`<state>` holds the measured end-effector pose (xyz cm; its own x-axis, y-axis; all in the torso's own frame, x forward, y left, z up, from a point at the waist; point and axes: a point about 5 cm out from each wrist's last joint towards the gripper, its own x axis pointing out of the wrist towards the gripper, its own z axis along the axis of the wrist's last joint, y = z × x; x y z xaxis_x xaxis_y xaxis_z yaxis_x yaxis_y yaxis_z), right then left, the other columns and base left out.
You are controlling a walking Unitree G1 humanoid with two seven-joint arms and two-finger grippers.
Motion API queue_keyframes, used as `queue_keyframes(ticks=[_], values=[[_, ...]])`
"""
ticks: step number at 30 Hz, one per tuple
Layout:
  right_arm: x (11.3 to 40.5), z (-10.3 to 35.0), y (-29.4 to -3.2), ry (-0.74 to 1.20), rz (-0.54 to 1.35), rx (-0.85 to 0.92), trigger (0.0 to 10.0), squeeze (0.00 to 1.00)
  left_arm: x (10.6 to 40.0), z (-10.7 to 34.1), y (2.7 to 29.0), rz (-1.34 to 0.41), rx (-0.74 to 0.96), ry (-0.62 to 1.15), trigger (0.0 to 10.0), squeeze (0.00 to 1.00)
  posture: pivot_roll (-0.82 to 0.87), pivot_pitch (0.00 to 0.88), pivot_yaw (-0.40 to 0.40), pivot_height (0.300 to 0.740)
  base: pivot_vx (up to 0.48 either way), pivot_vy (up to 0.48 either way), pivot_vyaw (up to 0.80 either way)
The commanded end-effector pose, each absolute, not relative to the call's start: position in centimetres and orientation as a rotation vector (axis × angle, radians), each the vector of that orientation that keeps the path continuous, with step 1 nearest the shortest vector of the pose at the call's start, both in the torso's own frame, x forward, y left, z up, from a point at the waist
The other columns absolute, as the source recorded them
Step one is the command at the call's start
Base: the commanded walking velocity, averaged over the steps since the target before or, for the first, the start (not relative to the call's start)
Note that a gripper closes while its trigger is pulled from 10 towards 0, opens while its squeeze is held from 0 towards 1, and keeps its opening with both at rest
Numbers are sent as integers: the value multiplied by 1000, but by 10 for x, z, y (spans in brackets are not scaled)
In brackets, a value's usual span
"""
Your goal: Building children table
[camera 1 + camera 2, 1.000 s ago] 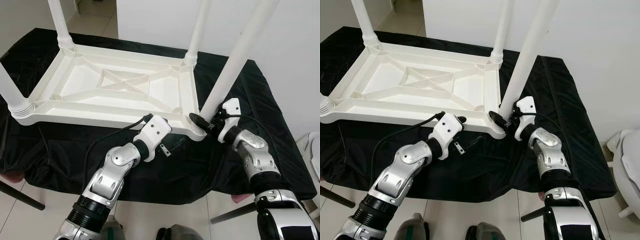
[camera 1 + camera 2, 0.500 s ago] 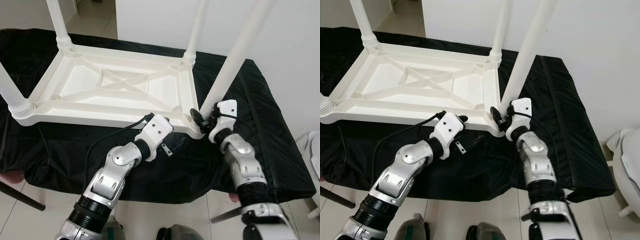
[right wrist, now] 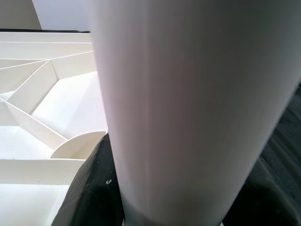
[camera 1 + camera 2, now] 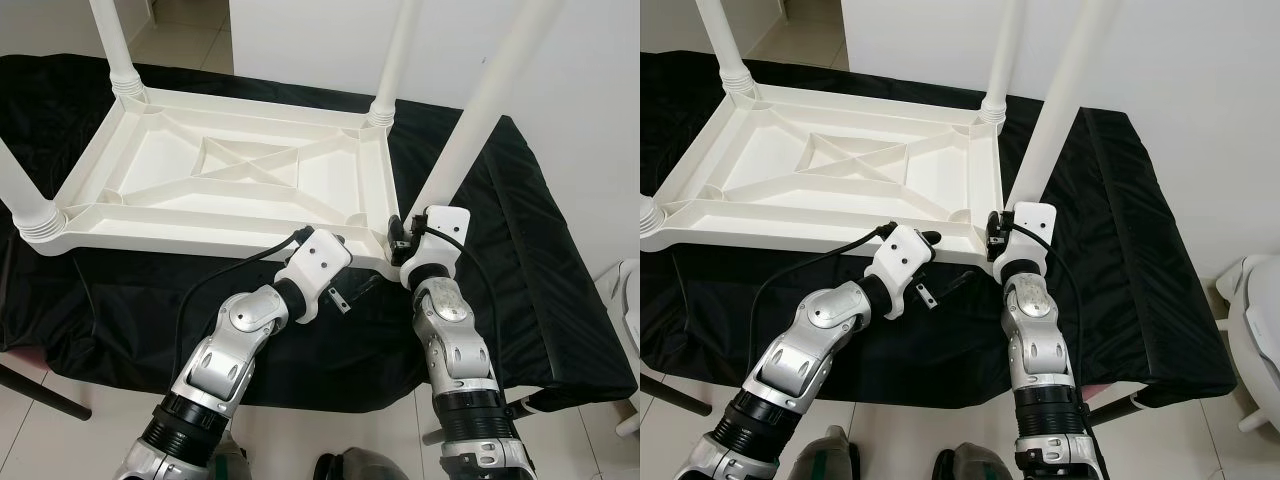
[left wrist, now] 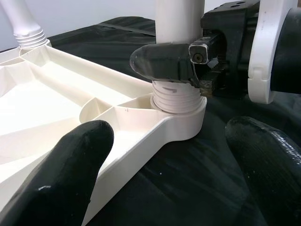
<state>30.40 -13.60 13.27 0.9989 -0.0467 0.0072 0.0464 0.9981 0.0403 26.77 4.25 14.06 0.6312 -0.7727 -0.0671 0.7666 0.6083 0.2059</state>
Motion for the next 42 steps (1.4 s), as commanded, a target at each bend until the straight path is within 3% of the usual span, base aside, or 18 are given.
queue_keyframes(ticks=[1, 2, 3, 15, 19, 20, 30, 40, 41, 42], values=[[302, 133, -146, 4, -97, 25, 10000, 0, 269, 140, 42, -865, 222, -24, 10000, 0, -25, 13, -79, 740, 0, 0, 0], [302, 134, -144, 5, -96, 37, 10000, 780, 269, 140, 43, -861, 224, -26, 10000, 0, -22, 10, -80, 740, 0, 0, 0], [302, 136, -142, 1, -68, 60, 10000, 1000, 270, 141, 43, -857, 224, -27, 10000, 0, -22, 10, -80, 740, 0, 0, 0], [316, 146, -154, -23, 227, 113, 10000, 1000, 270, 143, 44, -853, 227, -32, 10000, 0, -13, 6, -79, 740, 0, 0, 0], [322, 146, -166, -16, 343, 16, 10000, 1000, 272, 143, 45, -851, 231, -35, 10000, 0, -10, 4, -77, 740, 0, 0, 0], [324, 144, -170, 3, 401, -11, 10000, 0, 272, 144, 46, -849, 232, -36, 10000, 0, -8, 5, -77, 740, 0, 0, 0], [338, 144, -172, 35, 667, -115, 10000, 0, 275, 147, 47, -841, 238, -46, 10000, 0, 1, 0, -75, 740, 0, 0, 0], [343, 138, -165, 54, 756, -137, 10000, 0, 275, 148, 45, -847, 235, -51, 10000, 0, 3, 0, -76, 740, 0, 0, 0], [343, 137, -165, 56, 768, -139, 1569, 0, 275, 148, 45, -847, 234, -50, 10000, 0, 3, 0, -76, 740, 0, 0, 0], [344, 137, -165, 56, 765, -144, 1569, 0, 275, 148, 45, -847, 234, -50, 10000, 0, 4, 0, -77, 740, 0, 0, 0]])
